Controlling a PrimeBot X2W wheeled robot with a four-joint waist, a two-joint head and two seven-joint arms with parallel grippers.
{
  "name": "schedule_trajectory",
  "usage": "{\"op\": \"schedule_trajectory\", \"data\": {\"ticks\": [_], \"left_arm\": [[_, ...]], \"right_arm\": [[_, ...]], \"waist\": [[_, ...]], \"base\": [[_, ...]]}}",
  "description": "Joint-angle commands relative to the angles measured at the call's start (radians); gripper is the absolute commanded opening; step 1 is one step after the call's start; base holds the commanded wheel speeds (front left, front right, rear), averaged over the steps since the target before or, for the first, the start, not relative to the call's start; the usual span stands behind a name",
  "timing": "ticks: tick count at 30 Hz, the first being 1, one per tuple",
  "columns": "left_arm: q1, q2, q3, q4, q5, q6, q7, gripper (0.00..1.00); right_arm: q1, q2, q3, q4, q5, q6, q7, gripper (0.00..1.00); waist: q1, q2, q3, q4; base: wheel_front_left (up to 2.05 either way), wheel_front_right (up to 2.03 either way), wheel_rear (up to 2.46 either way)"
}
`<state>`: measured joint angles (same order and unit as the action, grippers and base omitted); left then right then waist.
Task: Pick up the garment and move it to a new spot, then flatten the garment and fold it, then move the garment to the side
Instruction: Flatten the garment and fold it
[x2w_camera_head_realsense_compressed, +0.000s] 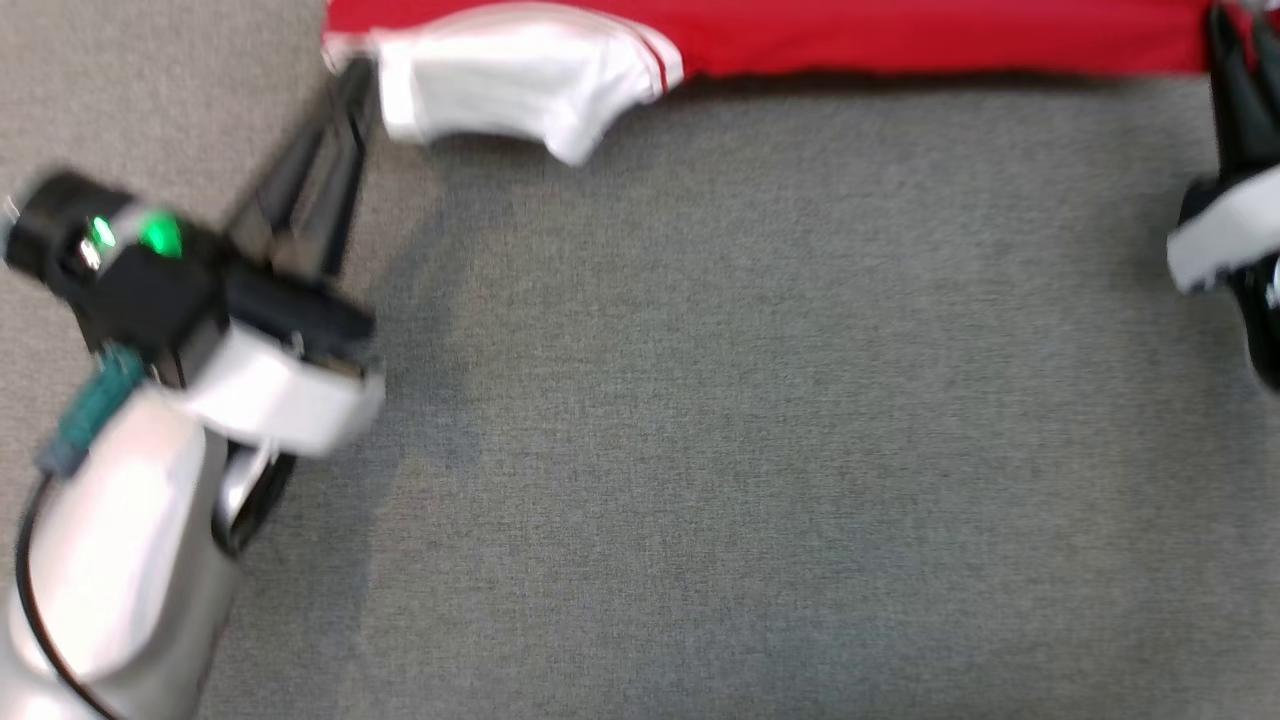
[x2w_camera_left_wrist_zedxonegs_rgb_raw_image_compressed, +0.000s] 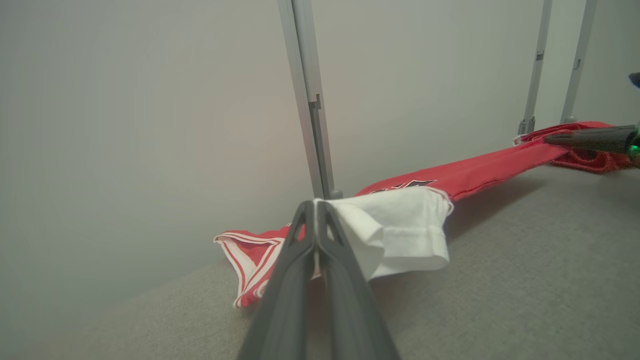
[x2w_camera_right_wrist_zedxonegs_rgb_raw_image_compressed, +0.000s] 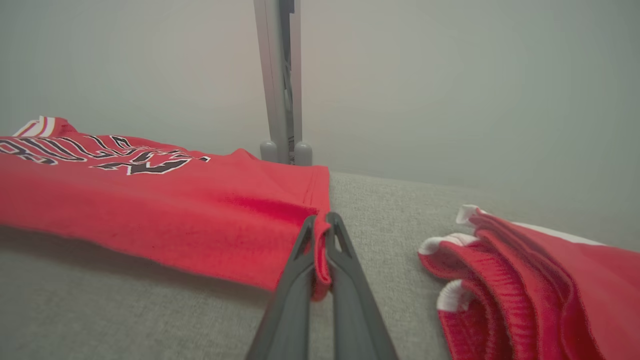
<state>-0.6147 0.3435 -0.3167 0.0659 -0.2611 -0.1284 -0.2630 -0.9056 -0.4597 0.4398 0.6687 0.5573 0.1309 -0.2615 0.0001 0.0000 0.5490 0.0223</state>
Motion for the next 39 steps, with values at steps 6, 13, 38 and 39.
{"op": "schedule_trajectory", "data": {"ticks": [6,13,38,39], "left_arm": [[0.275,0.057,-0.038,-0.090,-0.011,-0.002,-0.001,0.00],[0.477,0.081,-0.054,-0.171,-0.027,-0.002,-0.001,0.00],[0.511,0.092,-0.166,-0.197,-0.122,0.011,0.069,0.00],[0.487,0.081,-0.164,-0.174,-0.118,0.013,0.065,0.00]], "right_arm": [[0.271,-0.057,-0.025,-0.105,0.047,0.000,-0.006,0.00],[0.514,-0.086,-0.090,-0.219,0.044,0.000,-0.006,0.00],[0.757,-0.027,-0.235,-0.375,0.006,0.000,0.139,0.00],[0.736,-0.020,-0.235,-0.355,0.003,0.000,0.147,0.00]], "waist": [[-0.0001,0.0000,-0.163,-0.016],[-0.0001,0.0000,-0.252,-0.005],[-0.0001,0.0000,-0.310,-0.022],[-0.0001,0.0000,-0.306,-0.019]], "base": [[0.00,0.00,0.00],[0.00,0.00,0.00],[0.00,0.00,0.00],[0.00,0.00,0.00]]}}
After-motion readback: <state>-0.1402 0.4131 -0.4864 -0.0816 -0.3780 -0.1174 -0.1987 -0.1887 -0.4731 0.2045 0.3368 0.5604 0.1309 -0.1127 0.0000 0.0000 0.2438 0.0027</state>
